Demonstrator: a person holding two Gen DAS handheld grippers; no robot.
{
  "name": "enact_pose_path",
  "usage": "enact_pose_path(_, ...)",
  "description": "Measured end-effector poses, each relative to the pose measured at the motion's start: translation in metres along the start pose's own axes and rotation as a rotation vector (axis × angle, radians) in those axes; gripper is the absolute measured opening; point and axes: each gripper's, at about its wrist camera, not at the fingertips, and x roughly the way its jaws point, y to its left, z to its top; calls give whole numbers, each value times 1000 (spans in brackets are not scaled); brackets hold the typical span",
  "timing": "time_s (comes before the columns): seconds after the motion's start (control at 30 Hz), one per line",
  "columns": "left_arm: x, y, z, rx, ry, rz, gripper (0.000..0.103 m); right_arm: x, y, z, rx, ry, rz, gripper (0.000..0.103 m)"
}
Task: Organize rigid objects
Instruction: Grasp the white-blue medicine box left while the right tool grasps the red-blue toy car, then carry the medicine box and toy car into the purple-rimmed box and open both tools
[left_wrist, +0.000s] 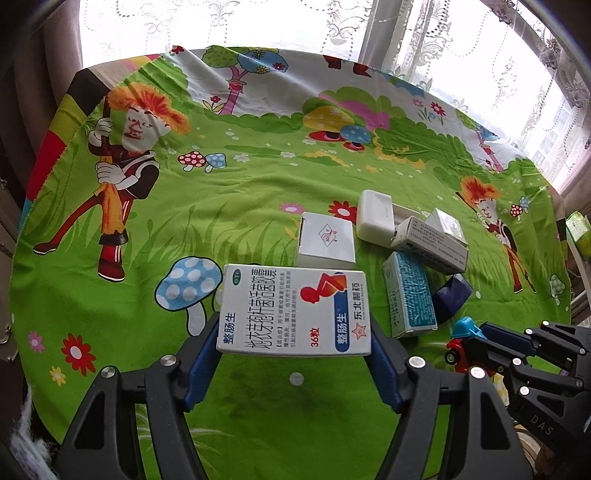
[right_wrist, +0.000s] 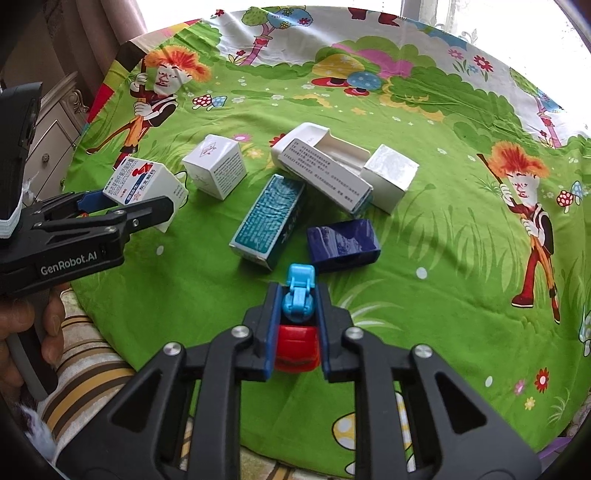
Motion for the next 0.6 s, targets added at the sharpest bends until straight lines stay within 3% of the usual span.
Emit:
enact_pose_path(0.3,-23,-20,-5,28,-37,-70,72,-64,-36,-29,39,-54,-24,21)
enact_pose_path(0.6,-57,-97,-15,172,-60,-217,72,-155,-133,-108,198,-89,-166,21)
